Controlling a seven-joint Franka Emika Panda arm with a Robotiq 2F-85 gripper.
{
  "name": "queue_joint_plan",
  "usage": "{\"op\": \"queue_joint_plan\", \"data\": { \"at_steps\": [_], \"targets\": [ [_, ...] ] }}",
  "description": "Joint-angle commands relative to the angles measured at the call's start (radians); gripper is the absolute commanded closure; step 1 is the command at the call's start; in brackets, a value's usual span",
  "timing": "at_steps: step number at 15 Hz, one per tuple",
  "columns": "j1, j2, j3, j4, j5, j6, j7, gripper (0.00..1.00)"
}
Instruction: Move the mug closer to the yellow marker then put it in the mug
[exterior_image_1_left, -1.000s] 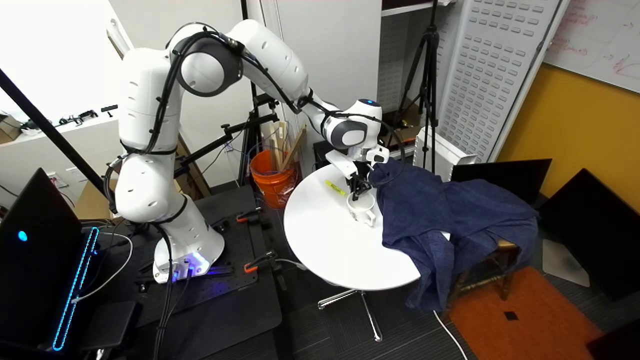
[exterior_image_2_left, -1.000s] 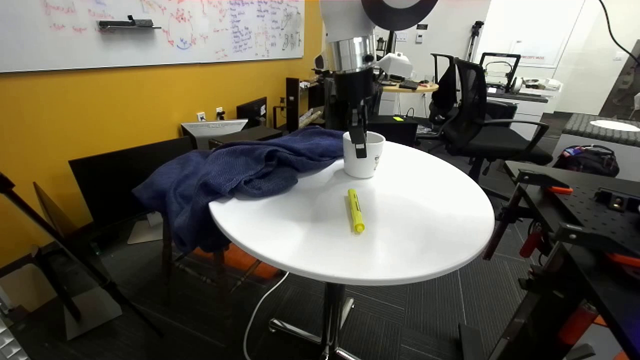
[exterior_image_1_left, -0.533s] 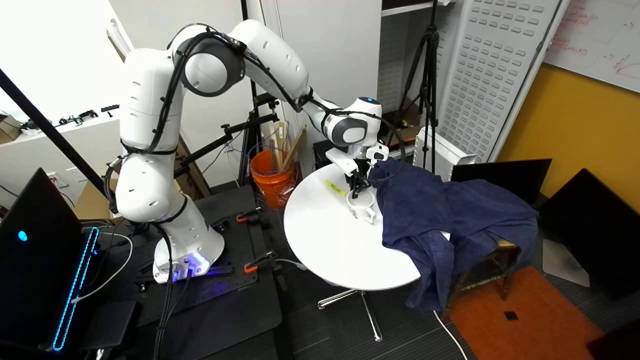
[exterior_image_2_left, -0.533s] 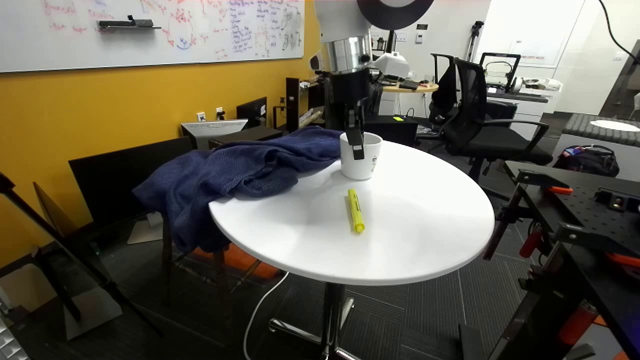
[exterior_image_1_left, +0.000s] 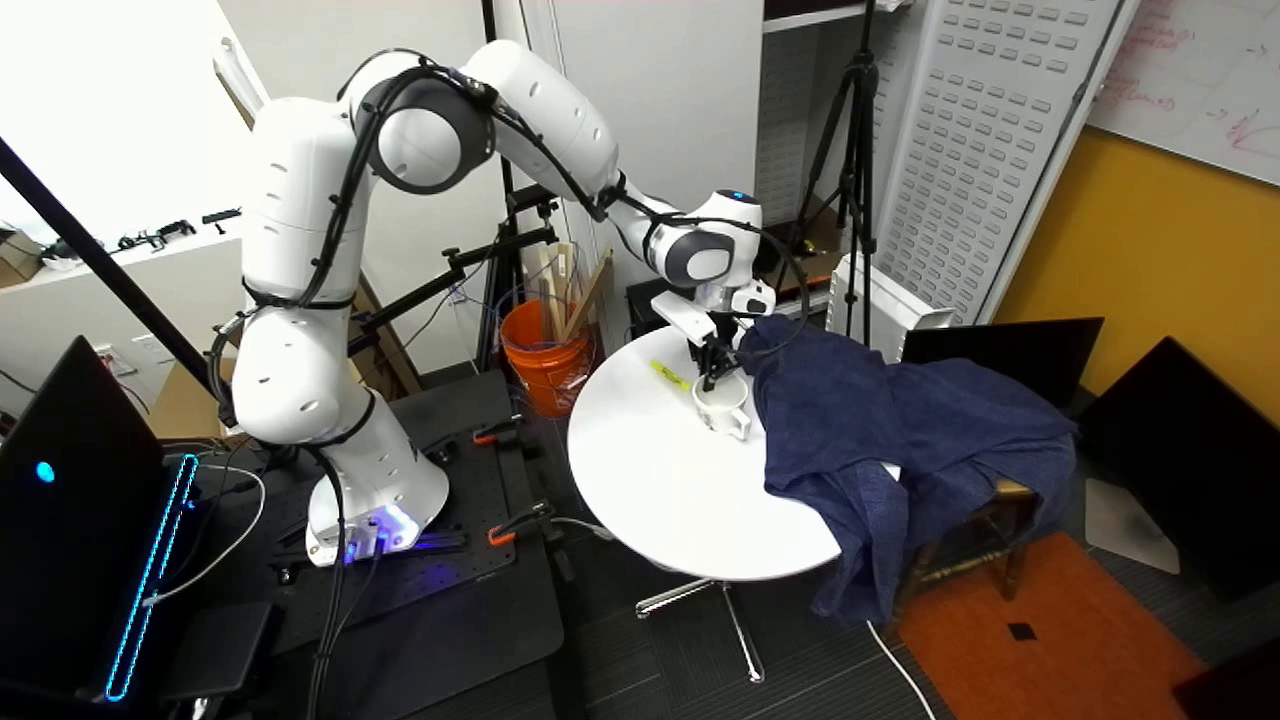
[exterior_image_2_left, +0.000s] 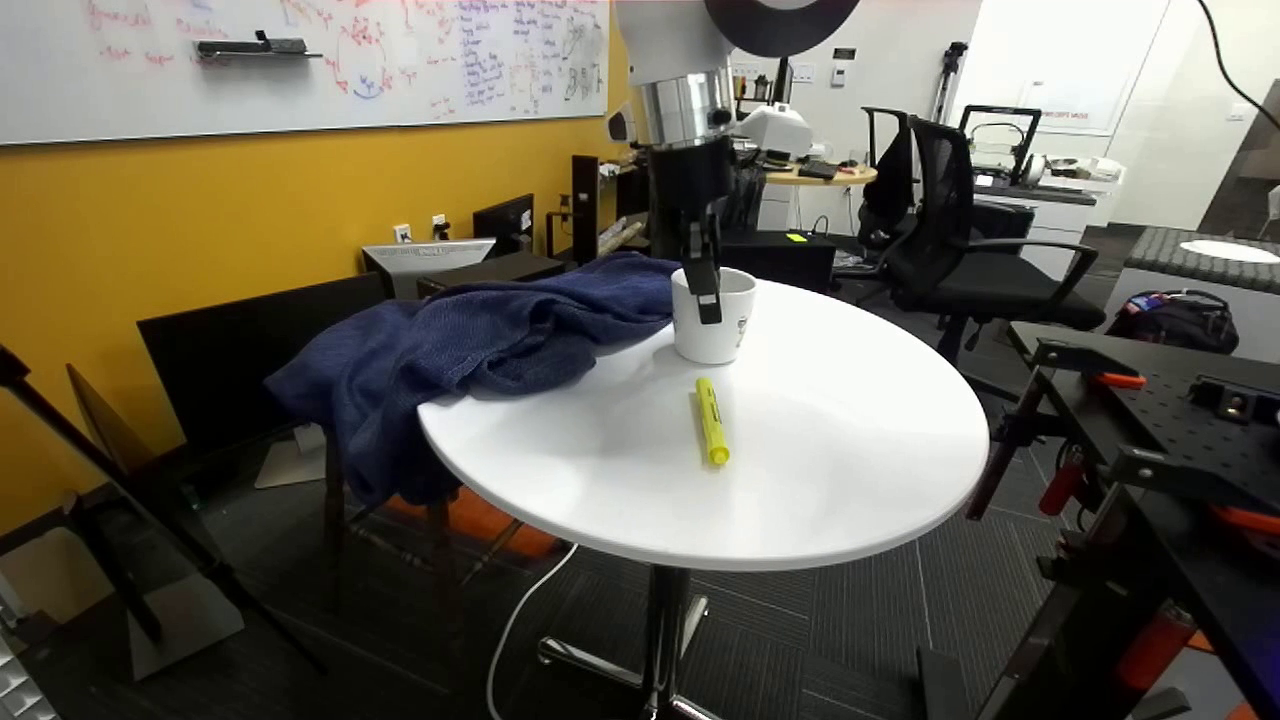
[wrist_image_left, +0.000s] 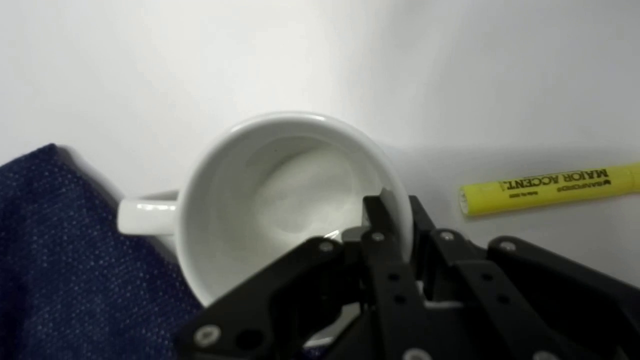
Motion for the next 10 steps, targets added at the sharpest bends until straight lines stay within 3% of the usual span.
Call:
{"op": "queue_joint_plan", "data": {
  "at_steps": [1,10],
  "targets": [
    [0.014,0.028,0.012,0.045,-0.019,-0.041,0.016,0.97],
    [0.028,0.052,0.017,0.081,-0.01,-0.058,0.022,0.97]
  ]
}}
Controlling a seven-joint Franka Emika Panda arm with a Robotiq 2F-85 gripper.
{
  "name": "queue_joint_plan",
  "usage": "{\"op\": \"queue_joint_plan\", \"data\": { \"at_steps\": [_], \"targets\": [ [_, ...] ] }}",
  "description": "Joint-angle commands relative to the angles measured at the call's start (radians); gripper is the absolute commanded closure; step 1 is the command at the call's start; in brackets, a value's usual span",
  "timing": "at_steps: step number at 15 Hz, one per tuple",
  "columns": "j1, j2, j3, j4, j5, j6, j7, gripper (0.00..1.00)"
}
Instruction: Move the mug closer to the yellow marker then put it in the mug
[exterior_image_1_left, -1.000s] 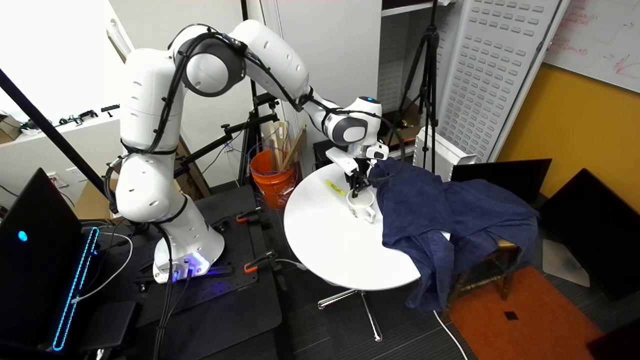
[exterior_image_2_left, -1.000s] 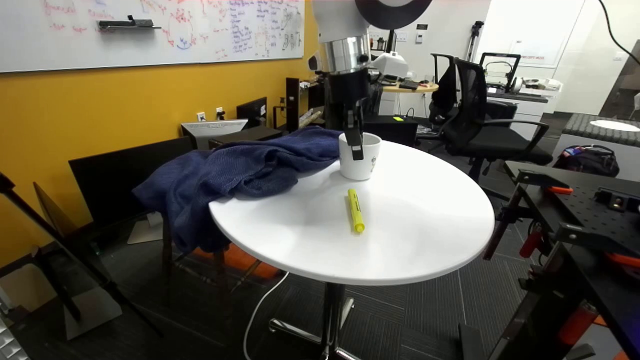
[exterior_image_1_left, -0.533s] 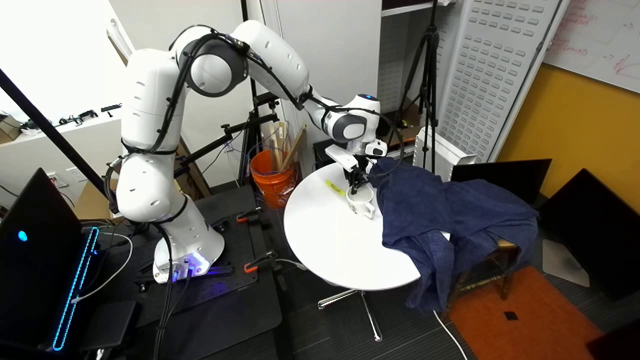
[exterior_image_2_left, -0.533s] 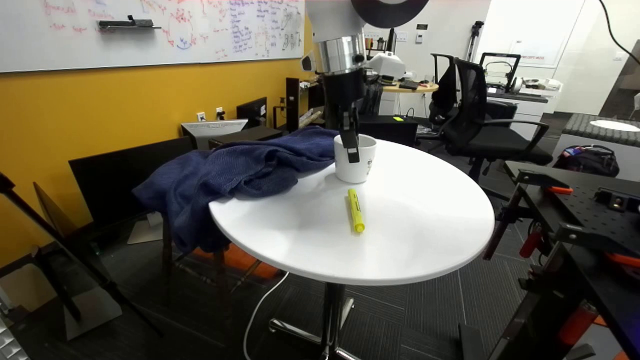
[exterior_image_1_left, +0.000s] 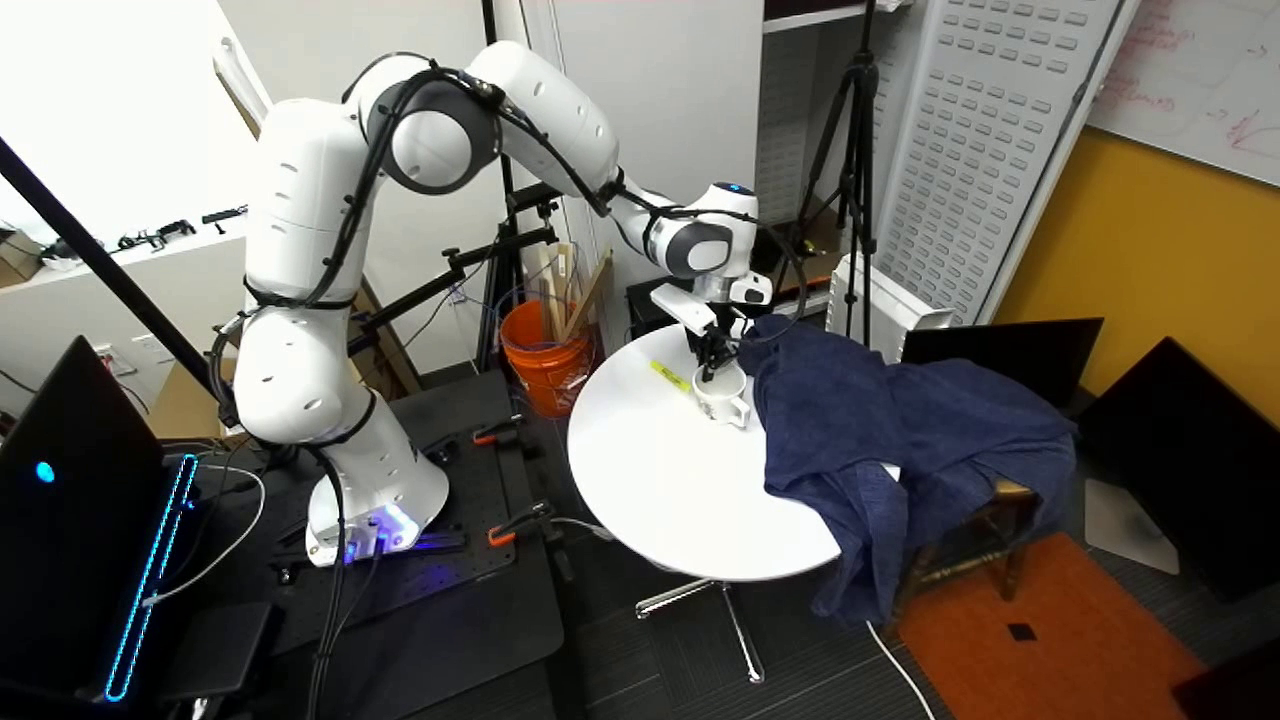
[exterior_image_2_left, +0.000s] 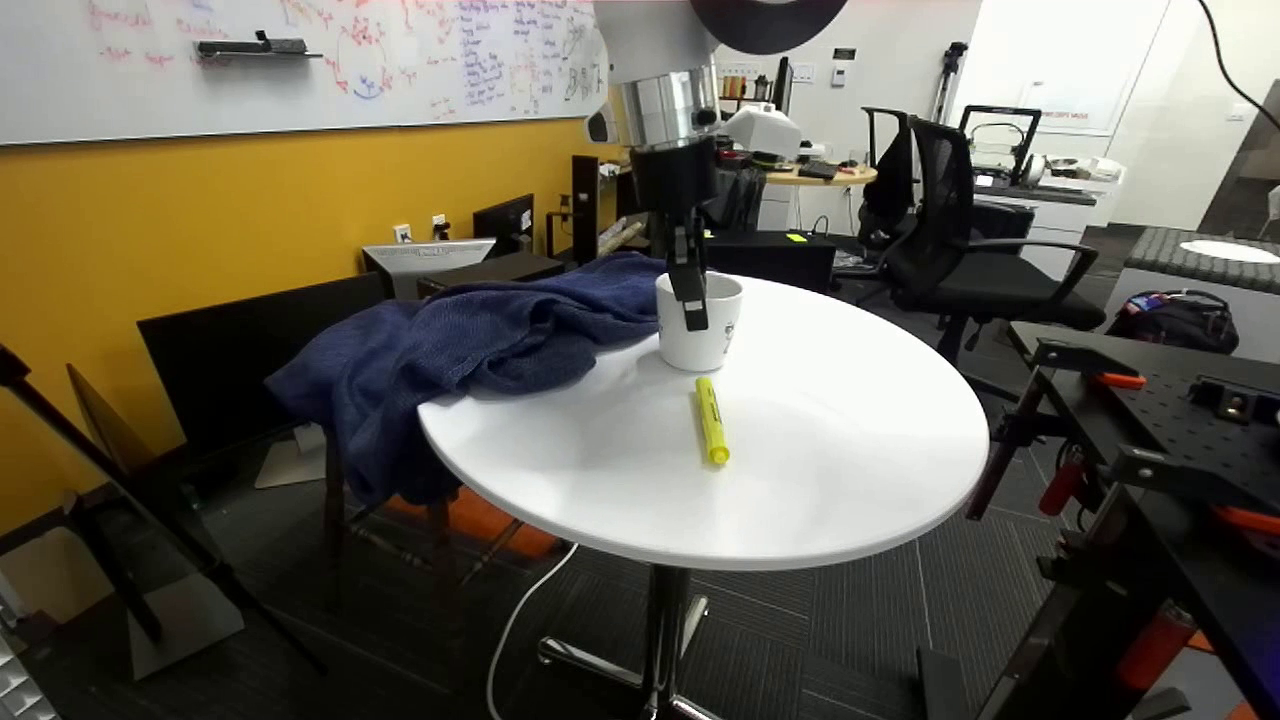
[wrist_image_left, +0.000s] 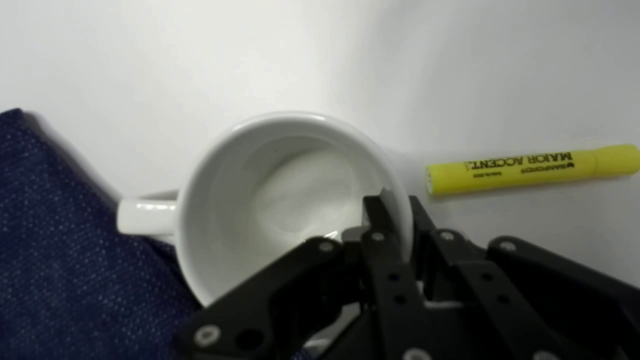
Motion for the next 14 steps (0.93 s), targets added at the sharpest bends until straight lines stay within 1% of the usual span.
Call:
{"op": "queue_joint_plan", "data": {
  "at_steps": [1,2,3,4,6,8,10,12,13,14],
  "targets": [
    [-0.002,0.031,0.007,0.043,-0.008,-0.046,0.02,0.97],
    [-0.002,0.033,0.007,0.045,-0.007,-0.049,0.02,0.9],
    [-0.002,0.034,0.007,0.049,-0.006,-0.054,0.023,0.81],
    [-0.002,0.035,0.007,0.054,-0.006,-0.061,0.023,0.76],
    [-0.001,0.046,0.007,0.058,-0.005,-0.062,0.025,0.58],
    [0.001,0.054,0.006,0.061,-0.006,-0.066,0.029,0.45],
    [0.002,0.057,0.005,0.059,-0.006,-0.061,0.032,0.41],
    [0.005,0.048,0.003,0.048,-0.008,-0.051,0.041,0.46],
    [0.005,0.041,0.003,0.042,-0.007,-0.045,0.043,0.46],
    [0.006,0.031,0.003,0.033,-0.007,-0.039,0.047,0.5]
  ]
}}
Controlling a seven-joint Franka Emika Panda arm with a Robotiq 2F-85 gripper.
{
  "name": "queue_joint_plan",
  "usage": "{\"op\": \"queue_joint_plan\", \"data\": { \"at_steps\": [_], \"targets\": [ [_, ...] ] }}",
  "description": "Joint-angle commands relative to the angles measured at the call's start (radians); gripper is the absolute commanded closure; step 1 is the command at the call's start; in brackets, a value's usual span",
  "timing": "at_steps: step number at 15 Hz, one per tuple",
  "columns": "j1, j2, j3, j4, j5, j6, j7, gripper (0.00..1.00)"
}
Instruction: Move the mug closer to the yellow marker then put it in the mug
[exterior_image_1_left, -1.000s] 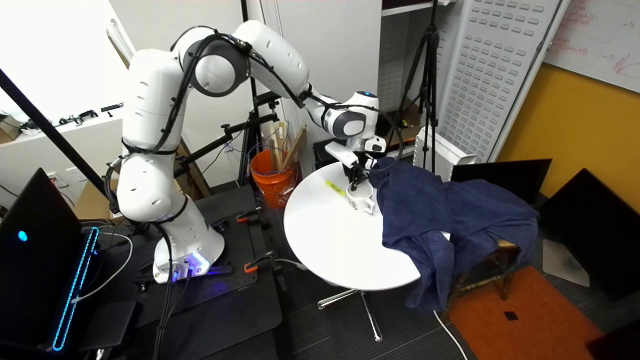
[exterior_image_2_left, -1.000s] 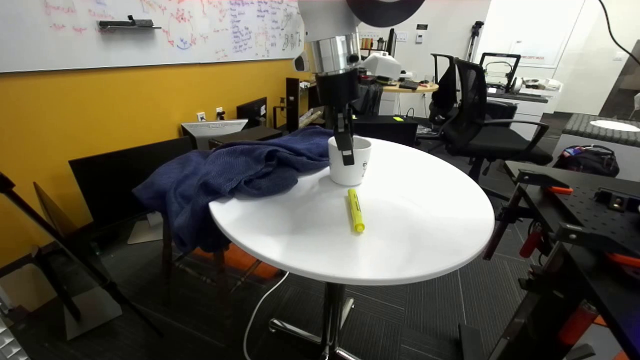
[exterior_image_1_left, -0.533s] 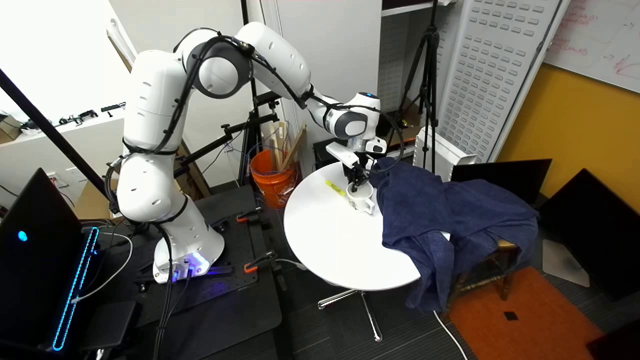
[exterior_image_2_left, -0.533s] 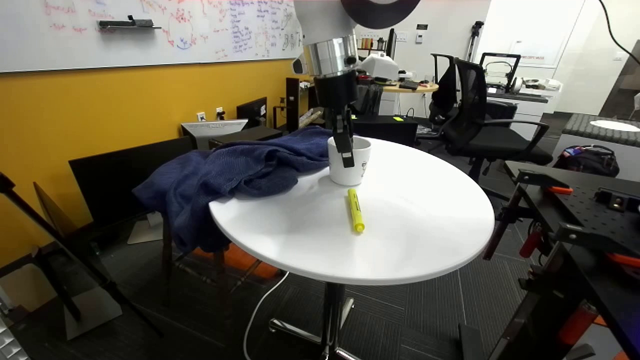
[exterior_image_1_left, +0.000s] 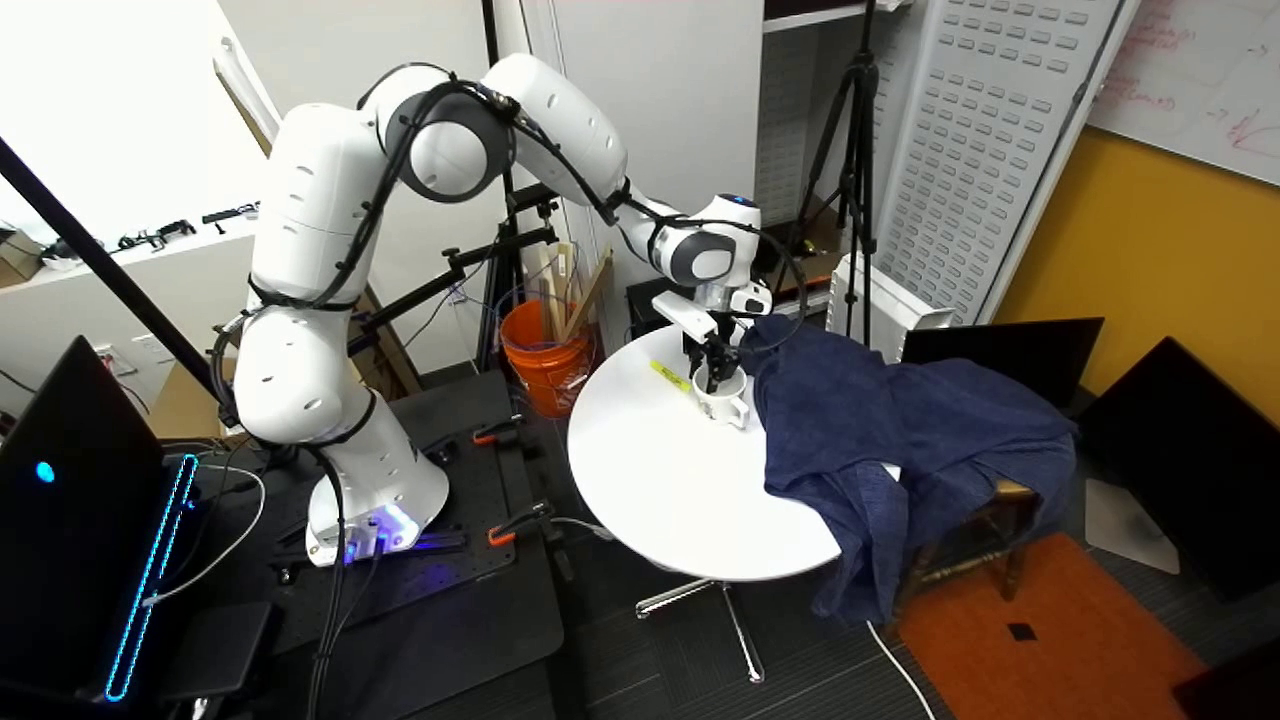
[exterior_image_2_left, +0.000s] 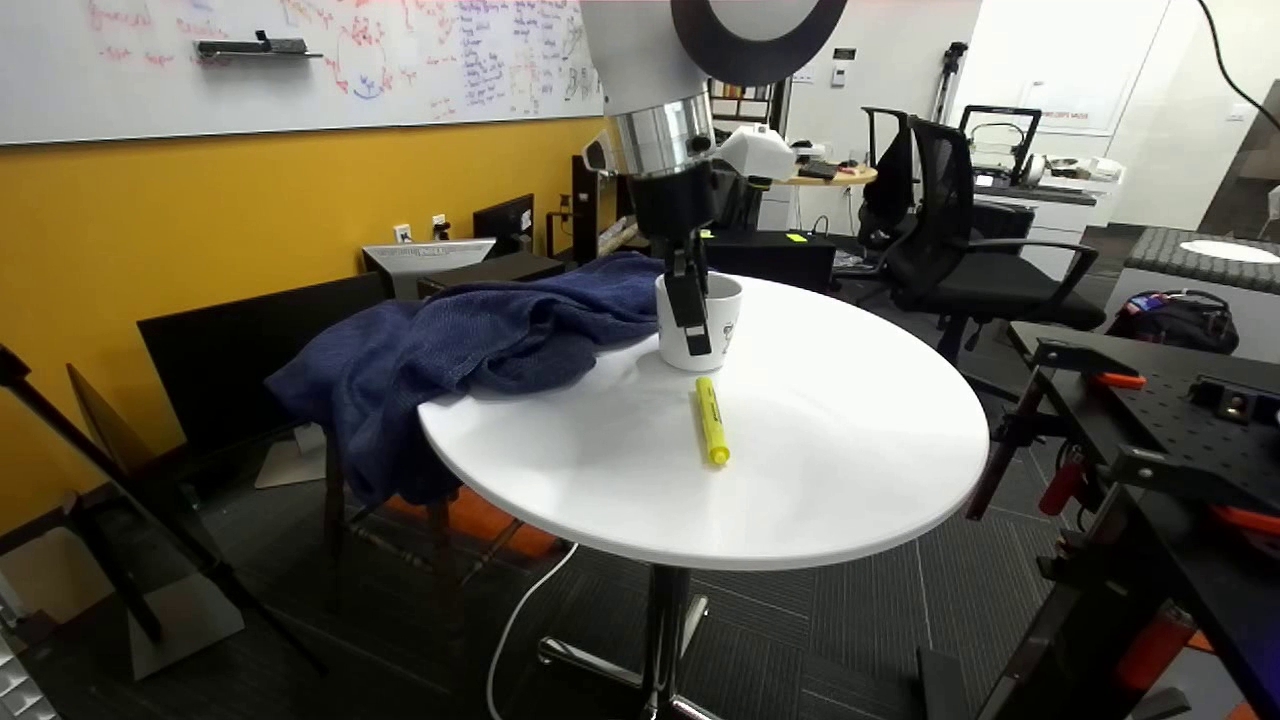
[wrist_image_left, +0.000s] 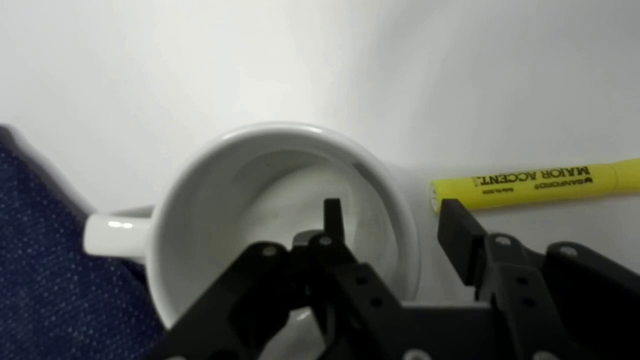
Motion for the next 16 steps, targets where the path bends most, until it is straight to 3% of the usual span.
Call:
{"op": "queue_joint_plan", "data": {
  "at_steps": [1,16],
  "targets": [
    [0.006,-0.028,0.003,-0.006,-0.007,-0.013,0.046,0.49],
    [0.029,-0.223,-0.008,-0.148,-0.029,0.043,0.193,0.44]
  ]
}}
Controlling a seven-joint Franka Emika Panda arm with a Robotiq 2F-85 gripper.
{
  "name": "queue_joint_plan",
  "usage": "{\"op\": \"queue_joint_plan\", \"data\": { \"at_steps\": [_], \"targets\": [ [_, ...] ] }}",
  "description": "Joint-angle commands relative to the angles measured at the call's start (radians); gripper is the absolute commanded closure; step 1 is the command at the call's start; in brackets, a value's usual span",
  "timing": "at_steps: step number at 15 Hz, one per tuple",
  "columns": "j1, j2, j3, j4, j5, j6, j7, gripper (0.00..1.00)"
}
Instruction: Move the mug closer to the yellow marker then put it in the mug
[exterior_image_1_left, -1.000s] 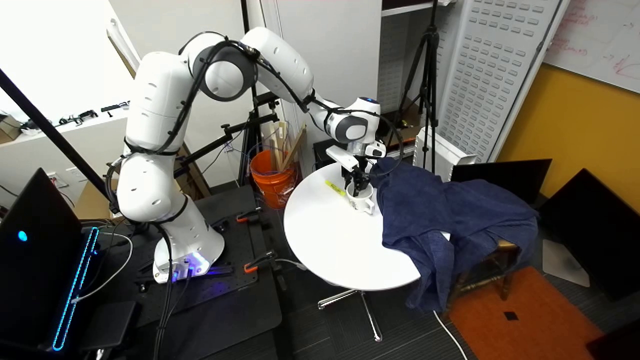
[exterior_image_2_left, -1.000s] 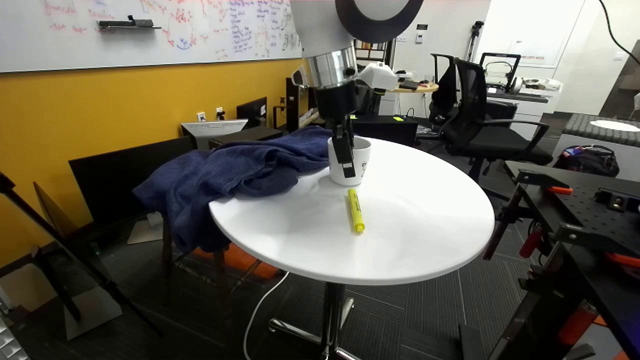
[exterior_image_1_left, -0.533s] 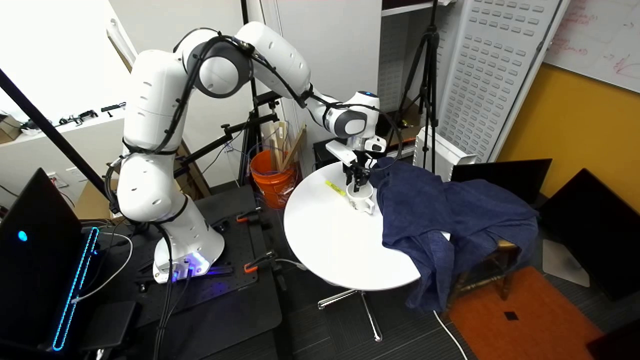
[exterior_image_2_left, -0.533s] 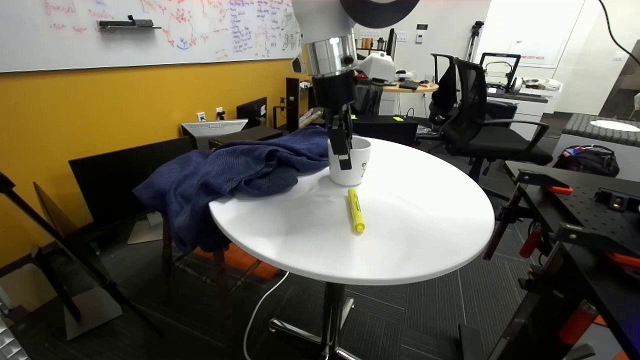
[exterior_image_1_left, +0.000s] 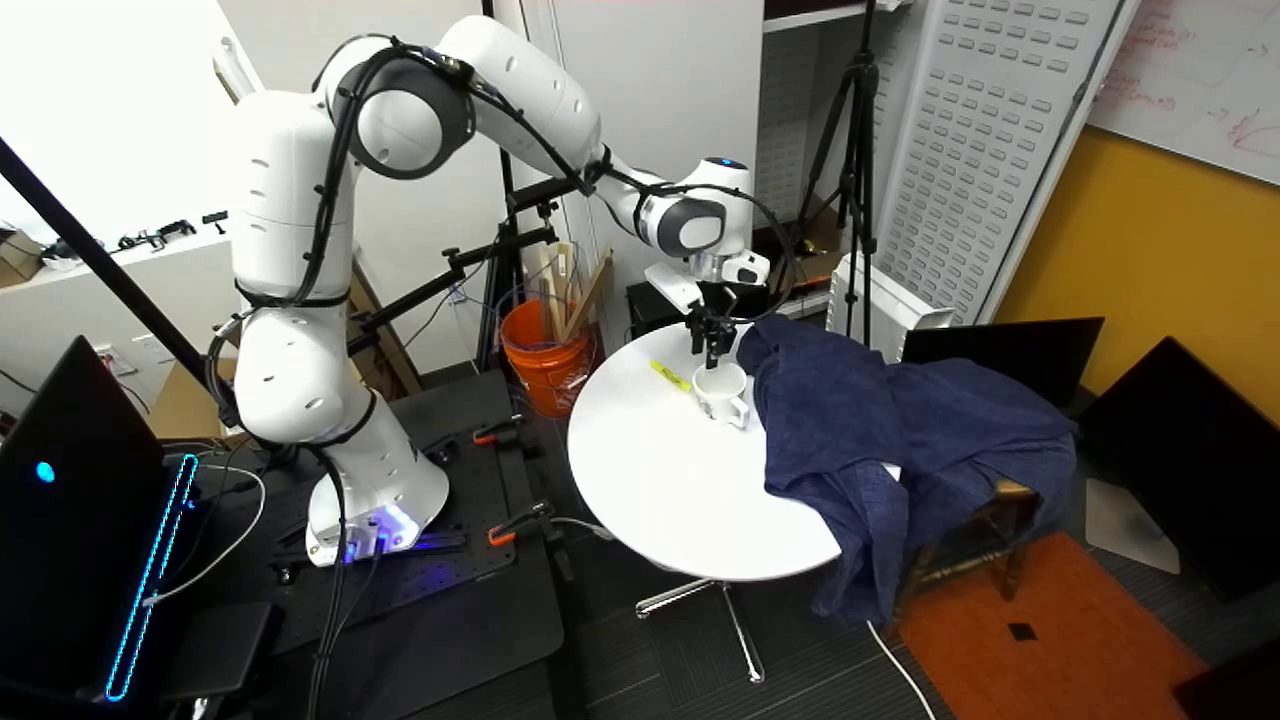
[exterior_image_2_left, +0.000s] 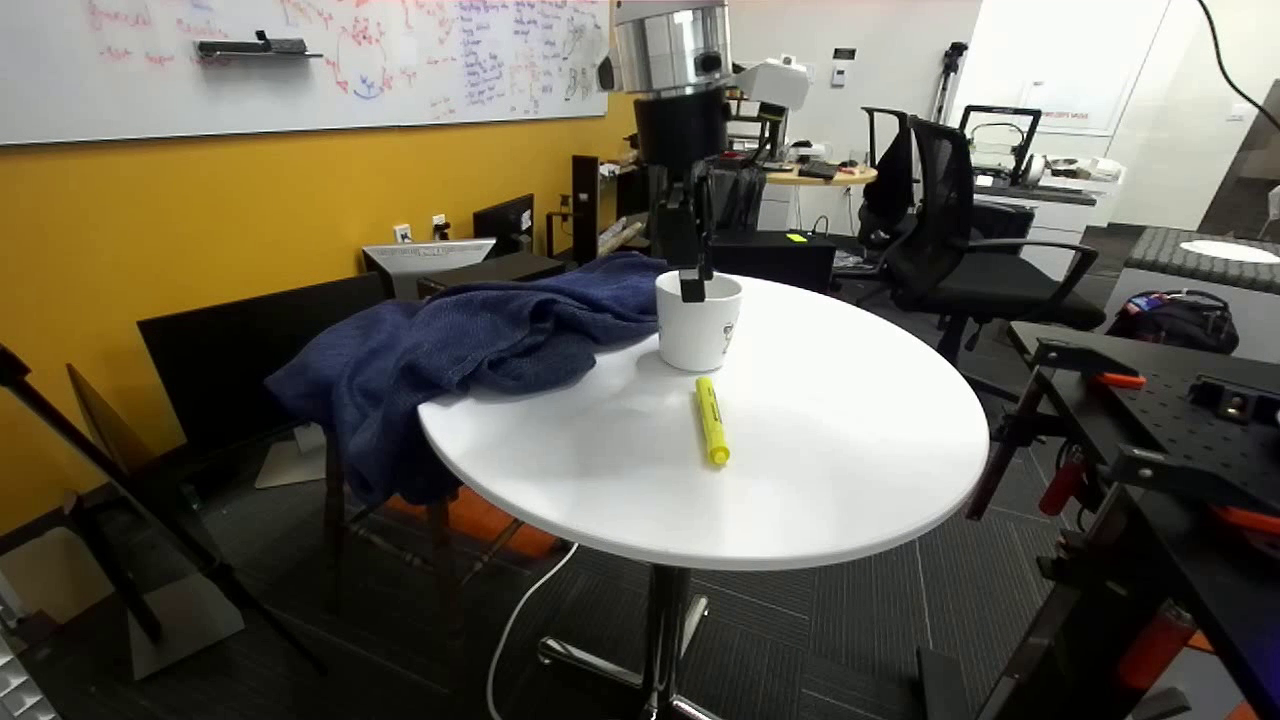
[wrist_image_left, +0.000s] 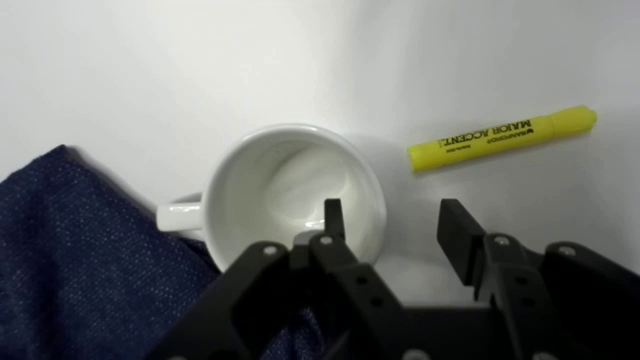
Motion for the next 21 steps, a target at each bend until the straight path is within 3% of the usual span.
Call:
{"op": "queue_joint_plan", "data": {
  "at_steps": [1,4,9,11,12,13,16,21],
  "targets": [
    [0.022,-0.095,-0.007,-0.089,-0.037,0.048,0.058,0.42],
    [0.036,-0.132,-0.003,-0.128,-0.079,0.094,0.051,0.41],
    [0.057,-0.165,0.006,-0.171,-0.152,0.143,0.033,0.16],
    [0.068,-0.172,0.007,-0.176,-0.187,0.149,0.037,0.13],
    [0.072,-0.174,0.009,-0.175,-0.199,0.15,0.035,0.06],
    [0.077,-0.174,0.008,-0.173,-0.214,0.149,0.039,0.09],
    [0.087,-0.172,0.016,-0.159,-0.243,0.131,0.028,0.0],
    [0.089,-0.158,0.046,-0.139,-0.268,0.103,-0.045,0.0]
  ]
}}
